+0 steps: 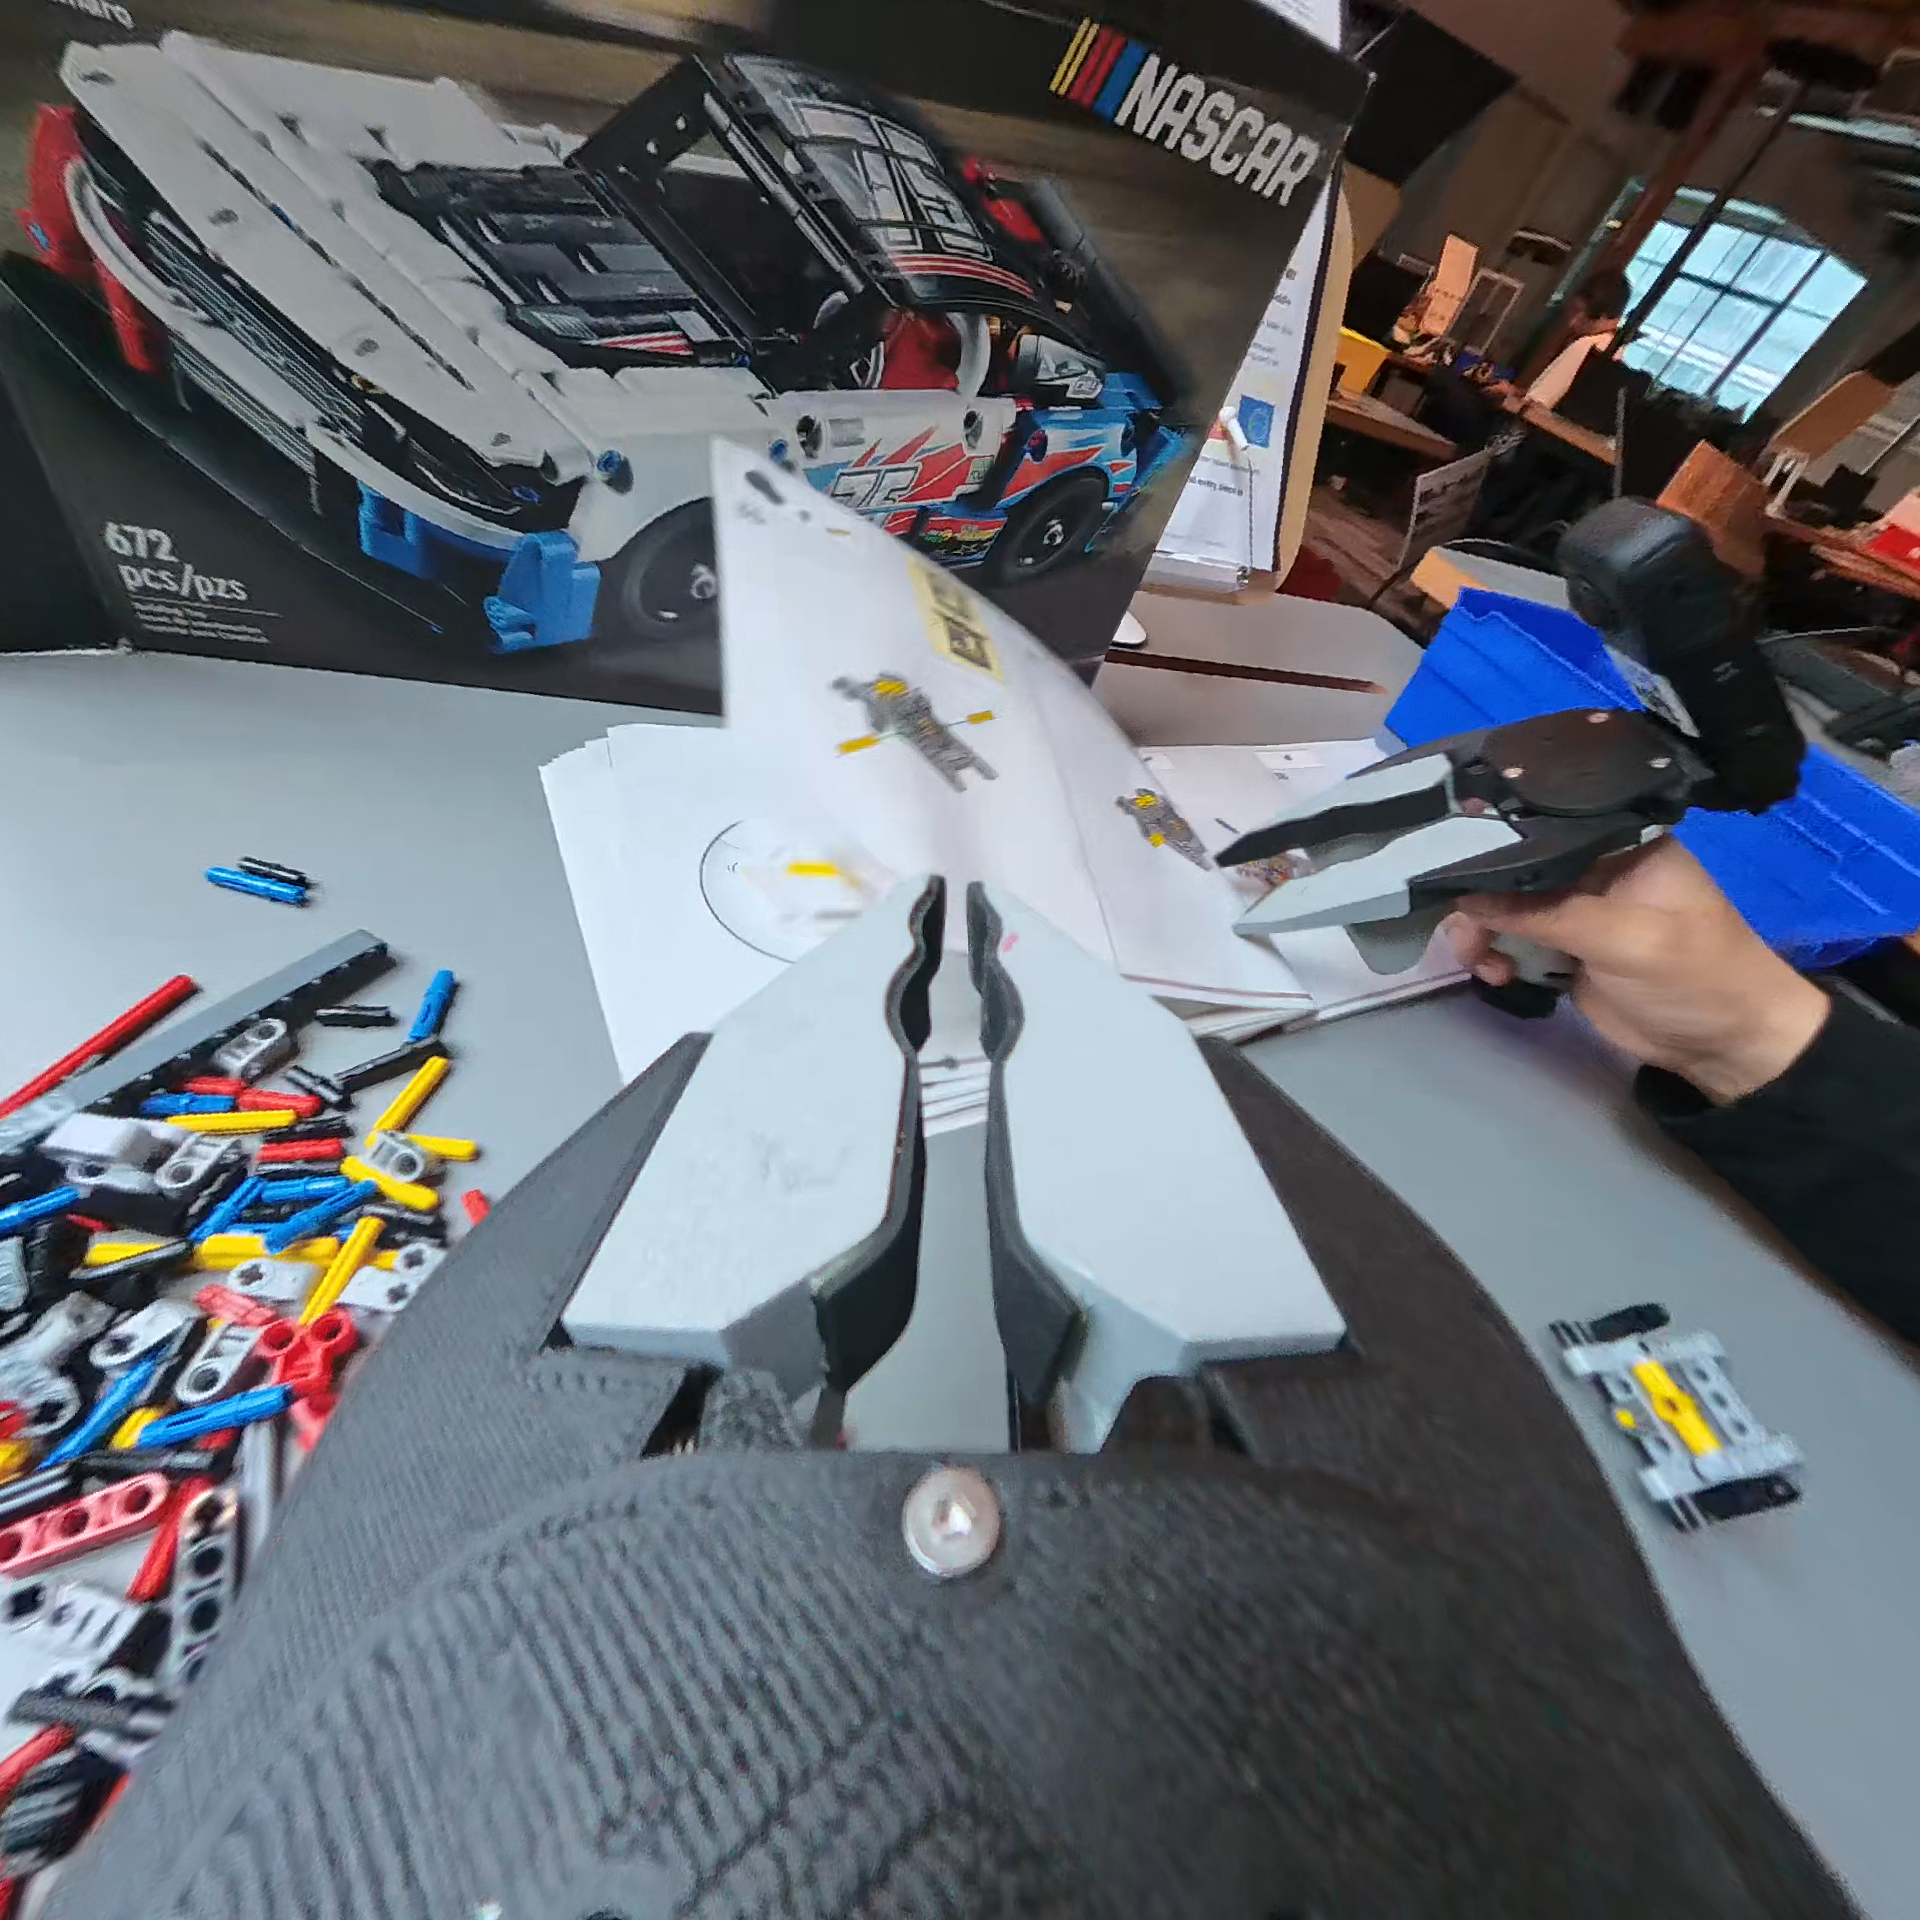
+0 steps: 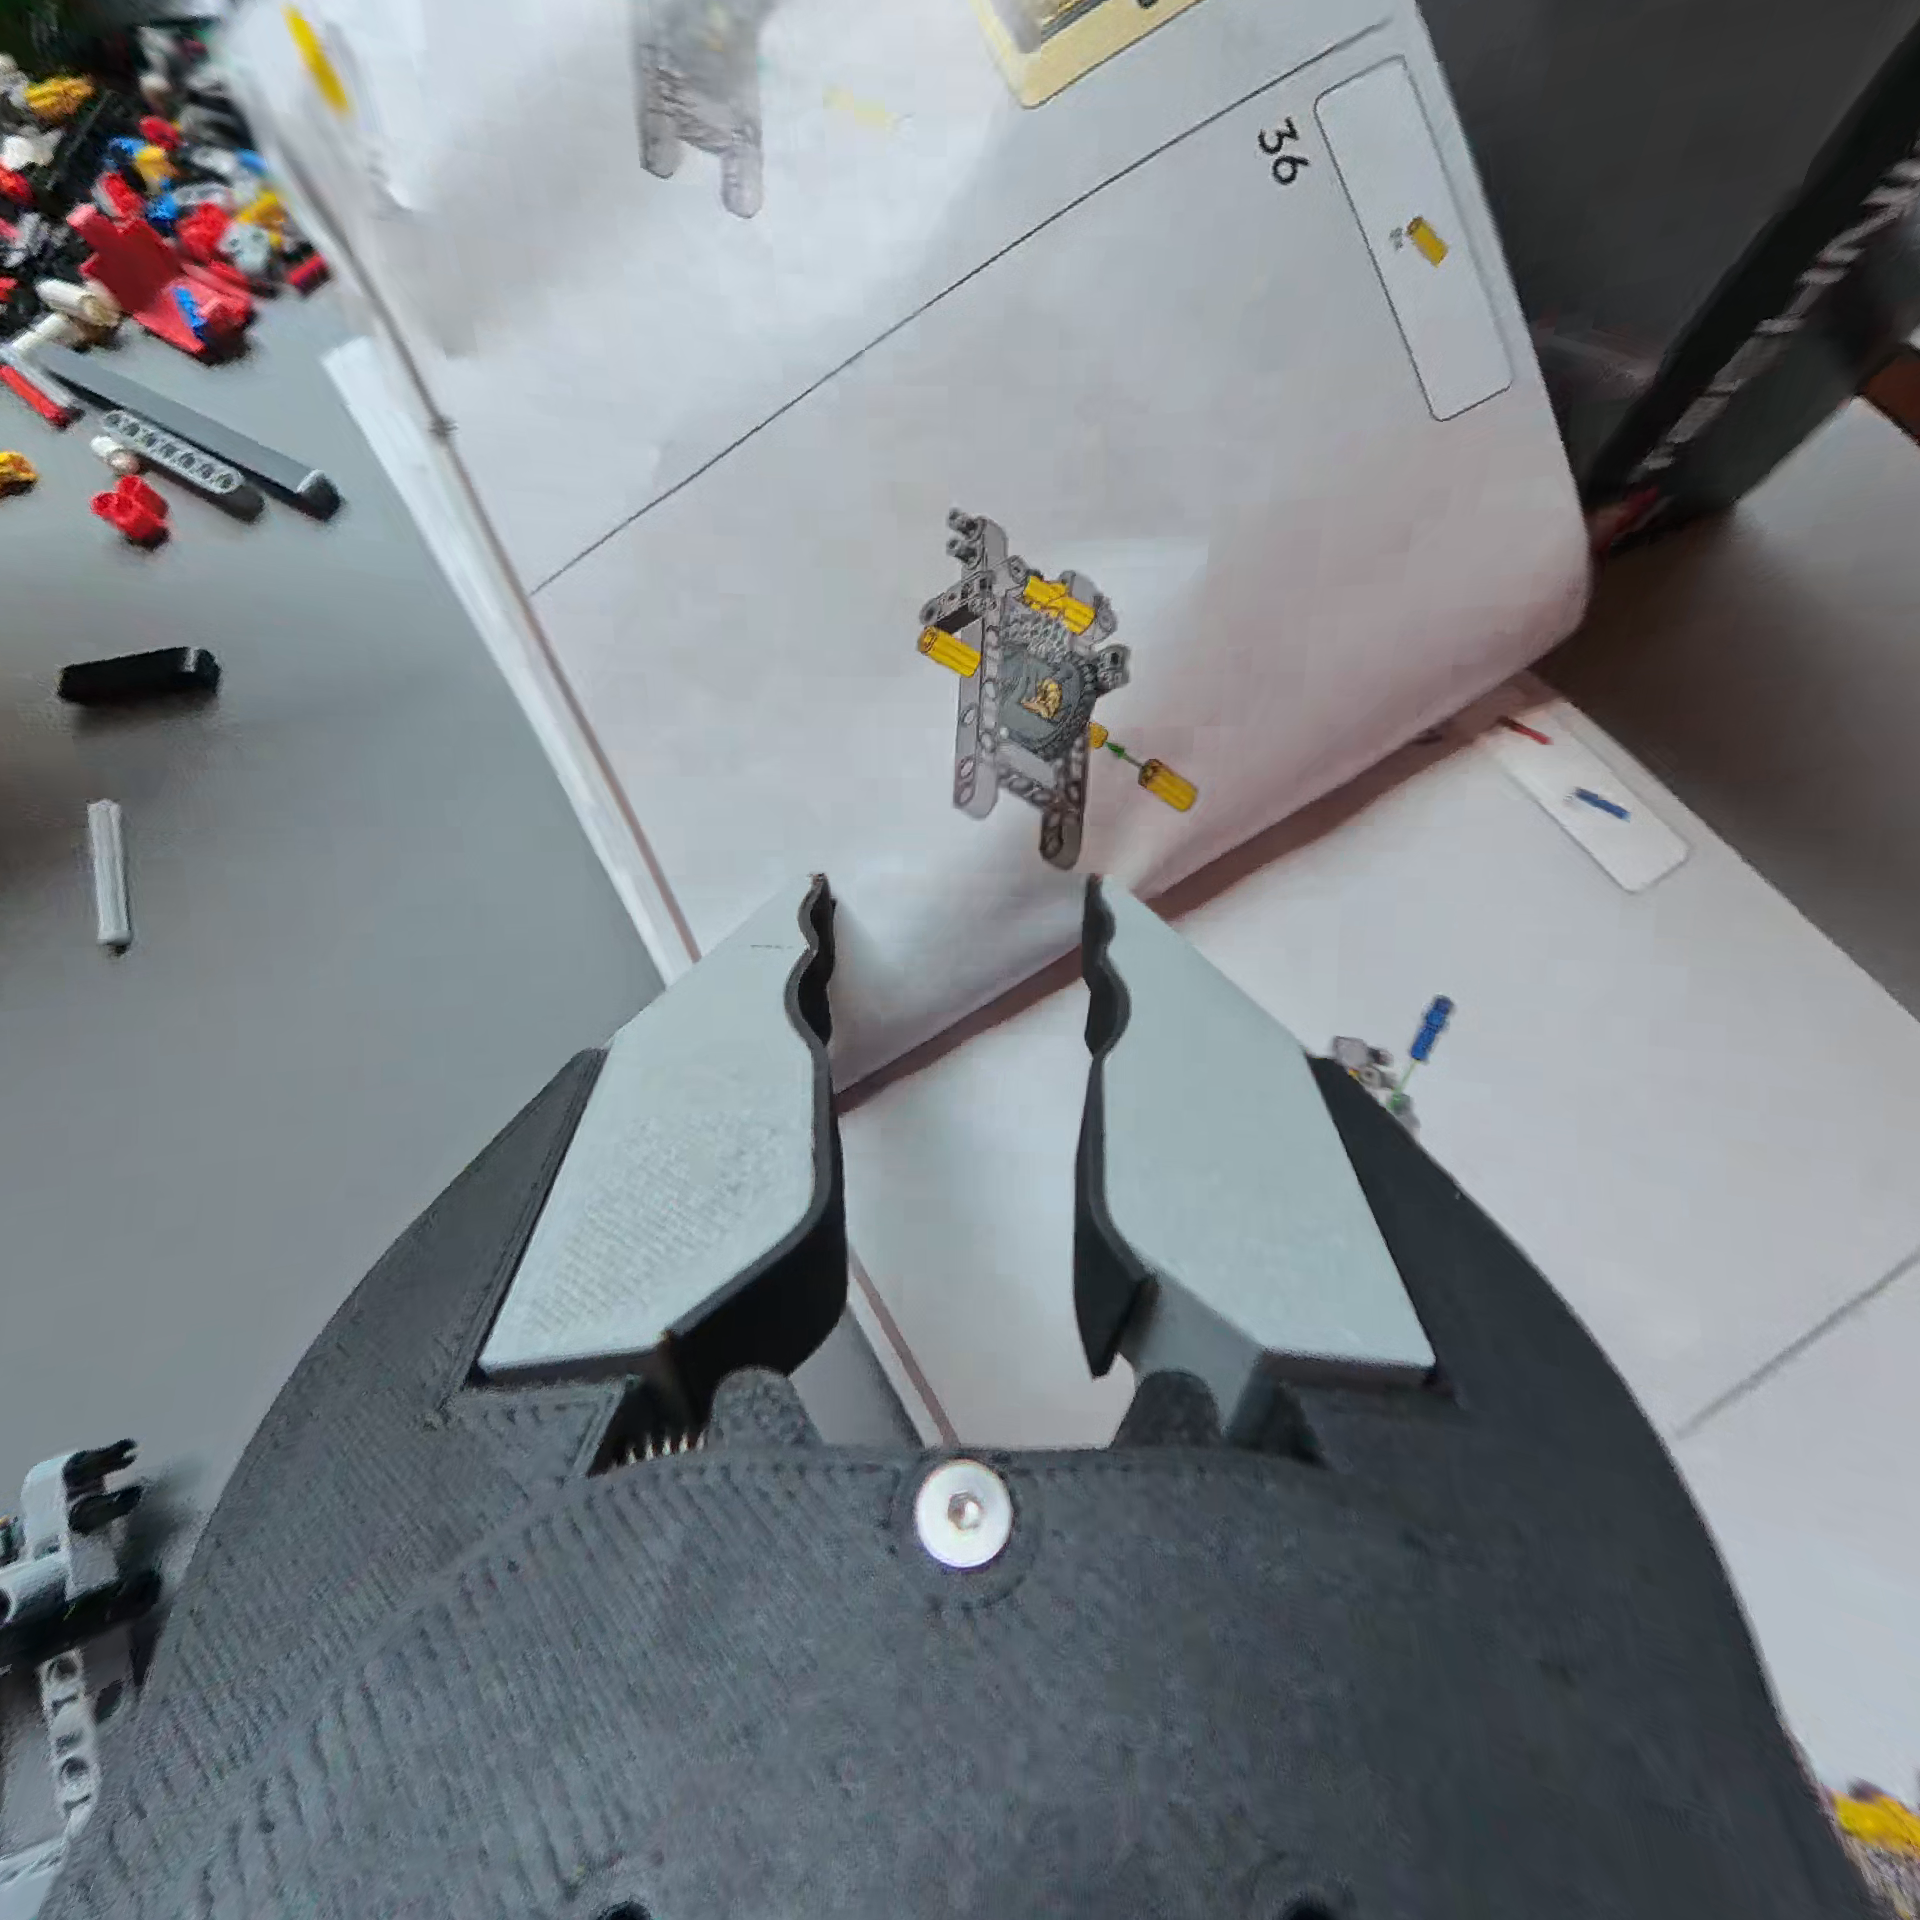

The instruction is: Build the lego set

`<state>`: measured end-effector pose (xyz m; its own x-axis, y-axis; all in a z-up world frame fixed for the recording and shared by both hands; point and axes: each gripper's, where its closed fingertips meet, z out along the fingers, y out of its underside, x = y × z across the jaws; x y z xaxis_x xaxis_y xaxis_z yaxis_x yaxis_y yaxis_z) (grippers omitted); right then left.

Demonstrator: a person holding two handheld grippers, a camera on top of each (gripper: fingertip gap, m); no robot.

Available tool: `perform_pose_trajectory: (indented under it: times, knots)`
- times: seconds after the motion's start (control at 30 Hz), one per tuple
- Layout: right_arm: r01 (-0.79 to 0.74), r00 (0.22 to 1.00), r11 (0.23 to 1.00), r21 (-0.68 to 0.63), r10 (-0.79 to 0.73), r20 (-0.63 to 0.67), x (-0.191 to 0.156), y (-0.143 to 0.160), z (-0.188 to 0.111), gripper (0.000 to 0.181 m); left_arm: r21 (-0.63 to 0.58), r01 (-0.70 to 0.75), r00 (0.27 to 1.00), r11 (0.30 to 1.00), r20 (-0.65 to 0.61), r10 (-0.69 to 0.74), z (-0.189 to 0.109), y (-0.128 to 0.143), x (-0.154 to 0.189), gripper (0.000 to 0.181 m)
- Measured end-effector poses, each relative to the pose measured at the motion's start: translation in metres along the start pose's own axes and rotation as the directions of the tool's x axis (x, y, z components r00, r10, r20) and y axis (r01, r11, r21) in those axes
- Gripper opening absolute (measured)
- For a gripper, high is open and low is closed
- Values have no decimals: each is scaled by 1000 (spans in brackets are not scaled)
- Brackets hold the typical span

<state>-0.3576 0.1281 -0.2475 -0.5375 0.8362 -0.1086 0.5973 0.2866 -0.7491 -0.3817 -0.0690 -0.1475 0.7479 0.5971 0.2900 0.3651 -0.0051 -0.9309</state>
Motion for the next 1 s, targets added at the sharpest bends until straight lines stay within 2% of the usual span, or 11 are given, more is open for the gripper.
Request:
perform_pose_trajectory:
  times: [0.07,0.17,0.23,0.3,0.4,0.5,0.6,0.67,0.8,0.87,1.0]
  knots:
    - [37,999,999,-18,-37,22,-5,1,4,49,-12,-45,999,999,15,46,-7,-2,-3,1]
    - [142,988,990,-22,-141,56,-18,0,4,43,-53,-105,994,993,23,107,-16,-4,-13,0]
    - [175,985,984,-25,-175,-2,-11,-1,-1,42,-100,-135,991,986,12,137,-18,-3,-22,0]
    - [139,990,990,16,-139,-27,-4,-7,-10,41,-154,-154,987,976,14,158,-19,-1,-34,0]
    - [72,997,993,97,-76,29,-8,-14,-22,43,-200,-179,984,963,-8,181,-16,0,-48,0]
    - [74,997,990,122,-75,10,-9,-13,-28,45,-174,-199,980,964,-16,200,-11,-9,-58,0]
    - [132,990,977,168,-121,-73,-8,-18,-36,49,-142,-218,976,966,-36,215,1,-17,-64,1]
    - [199,978,953,229,-177,-115,-16,-29,-44,51,-169,-225,974,960,-62,217,12,-15,-67,2]
    - [307,945,923,230,-267,-186,-27,-33,-48,56,-176,-243,968,954,-104,227,30,-9,-72,3]
    - [335,938,911,241,-297,-178,-36,-34,-48,52,-155,-255,964,955,-117,238,35,-5,-72,2]
    - [337,941,904,264,-318,-114,-47,-34,-48,56,-85,-276,957,957,-121,265,35,-8,-68,0]
